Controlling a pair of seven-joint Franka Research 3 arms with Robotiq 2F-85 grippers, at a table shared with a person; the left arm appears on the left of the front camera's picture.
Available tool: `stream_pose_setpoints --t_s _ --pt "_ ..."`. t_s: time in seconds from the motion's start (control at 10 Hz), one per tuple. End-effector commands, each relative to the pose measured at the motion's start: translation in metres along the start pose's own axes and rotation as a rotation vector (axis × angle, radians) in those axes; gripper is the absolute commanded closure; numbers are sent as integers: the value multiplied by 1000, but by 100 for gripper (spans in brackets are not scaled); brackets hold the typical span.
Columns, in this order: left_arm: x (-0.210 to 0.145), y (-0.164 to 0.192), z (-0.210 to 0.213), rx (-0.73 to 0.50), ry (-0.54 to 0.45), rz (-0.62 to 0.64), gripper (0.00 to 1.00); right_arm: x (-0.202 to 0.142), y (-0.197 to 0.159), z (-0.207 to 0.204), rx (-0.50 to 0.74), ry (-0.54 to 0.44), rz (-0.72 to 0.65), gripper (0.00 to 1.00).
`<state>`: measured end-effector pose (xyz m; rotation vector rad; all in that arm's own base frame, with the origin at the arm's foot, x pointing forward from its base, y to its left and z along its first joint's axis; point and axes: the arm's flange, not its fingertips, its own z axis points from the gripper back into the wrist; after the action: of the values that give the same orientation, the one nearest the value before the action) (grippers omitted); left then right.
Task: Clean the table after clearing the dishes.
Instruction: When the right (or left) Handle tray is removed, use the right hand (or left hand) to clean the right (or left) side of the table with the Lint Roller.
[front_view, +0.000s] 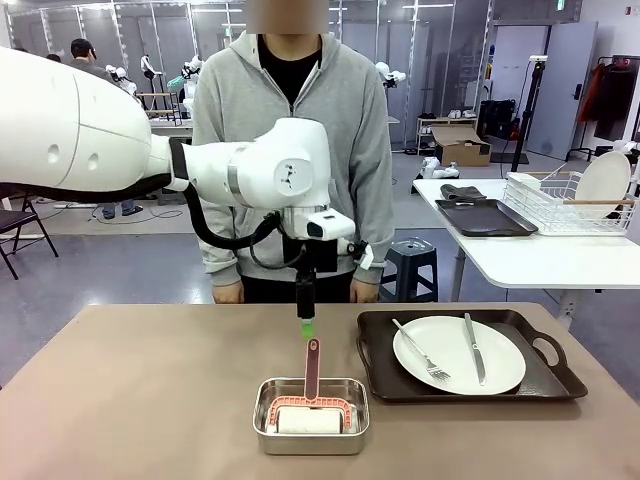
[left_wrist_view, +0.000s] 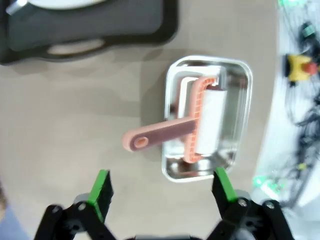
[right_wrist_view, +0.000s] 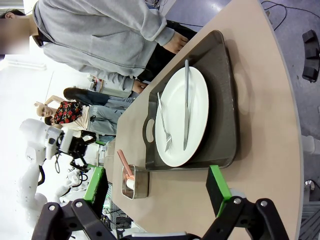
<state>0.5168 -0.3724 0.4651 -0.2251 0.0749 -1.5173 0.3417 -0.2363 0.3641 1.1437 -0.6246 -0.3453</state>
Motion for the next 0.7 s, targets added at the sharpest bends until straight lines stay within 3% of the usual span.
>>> stream_pose_setpoints --t_s 0.0,0.2,0.6 --pt "-58 -27 59 -127 -171 231 0 -2 2 2 1 4 4 0" --pt "-150 -59 101 -139 -435 412 0 -2 2 2 1 4 4 0" --pt "-384 -120 90 -23 -899 811 0 -2 2 2 1 4 4 0"
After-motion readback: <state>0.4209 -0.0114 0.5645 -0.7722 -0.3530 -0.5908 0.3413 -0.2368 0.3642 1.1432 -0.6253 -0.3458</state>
